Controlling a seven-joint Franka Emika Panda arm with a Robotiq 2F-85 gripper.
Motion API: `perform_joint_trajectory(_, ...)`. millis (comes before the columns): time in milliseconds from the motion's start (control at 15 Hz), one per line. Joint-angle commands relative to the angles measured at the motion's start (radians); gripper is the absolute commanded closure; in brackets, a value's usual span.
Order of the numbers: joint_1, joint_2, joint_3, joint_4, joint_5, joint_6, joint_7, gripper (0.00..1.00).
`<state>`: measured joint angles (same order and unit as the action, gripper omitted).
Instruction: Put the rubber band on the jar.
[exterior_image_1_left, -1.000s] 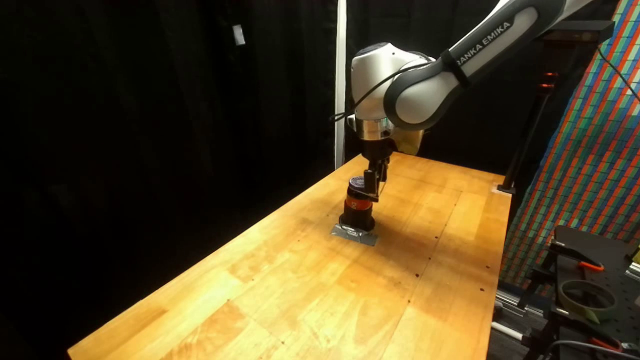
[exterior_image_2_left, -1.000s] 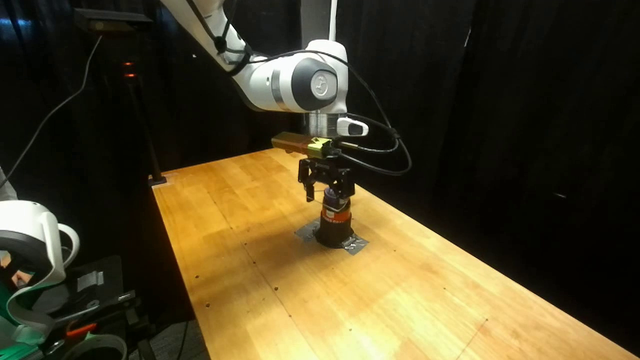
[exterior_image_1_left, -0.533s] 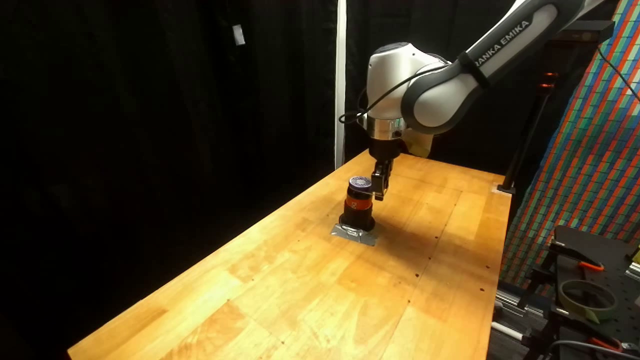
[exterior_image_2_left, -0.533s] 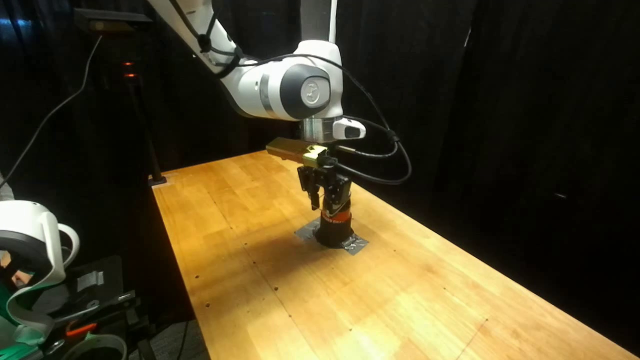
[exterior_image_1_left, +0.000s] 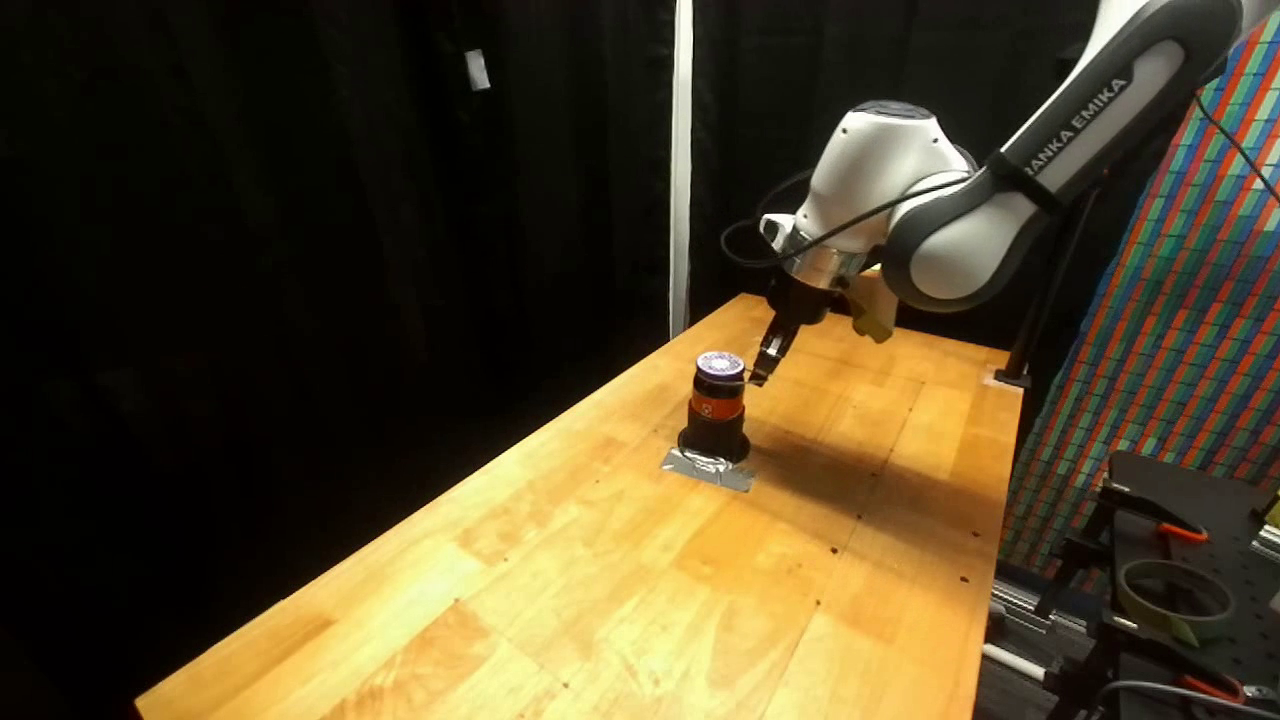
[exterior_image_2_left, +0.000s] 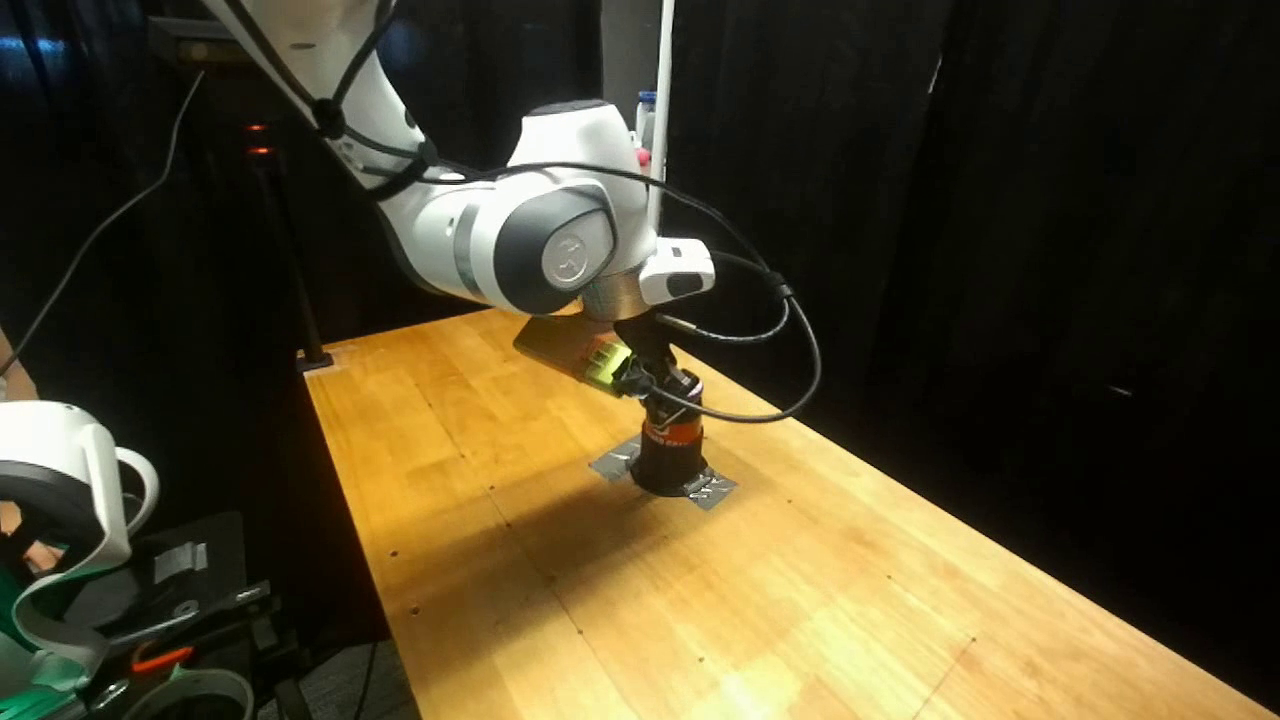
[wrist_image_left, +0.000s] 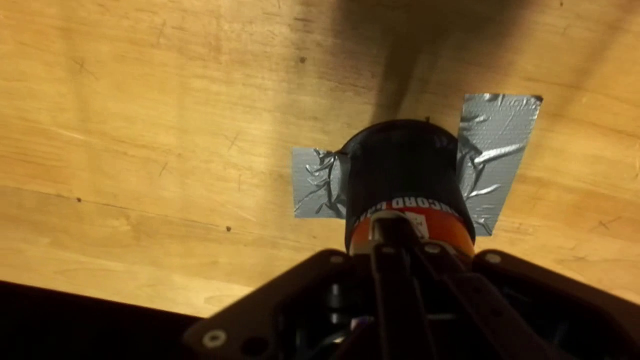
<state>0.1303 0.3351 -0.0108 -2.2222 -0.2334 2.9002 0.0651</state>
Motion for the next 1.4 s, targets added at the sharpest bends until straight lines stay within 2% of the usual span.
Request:
perform_joint_trajectory(0, -0.001, -0.058, -0.035, -0.148, -0.02, 0.272, 0.027, 0.93)
perform_joint_trajectory(133, 0.016, -0.054, -0.072, -0.196, -0.02, 0.414, 0.025, 0.92)
perform_joint_trajectory(267, 0.0, -0.05, -0.067, -0.24, -0.007, 0.519, 0.003, 0.93)
perform_joint_trajectory(467, -0.083, -0.051, 0.02, -0.31, 0.028, 0.655, -0.037, 0.94)
perform_joint_trajectory(533, -0.088, -0.049, 0.01, -0.323, -0.038, 0.694, 0.016, 0.93)
perform_joint_trajectory(867, -0.161, -0.046, 0.032, -0.392, -0.147, 0.851, 0.046, 0.94)
perform_joint_trajectory(933, -0.2, -0.042, 0.066, -0.404, -0.139, 0.885, 0.027, 0.94)
perform_joint_trajectory(1333, -0.241, 0.02, 0.079, -0.436, -0.166, 1.17, 0.042, 0.93)
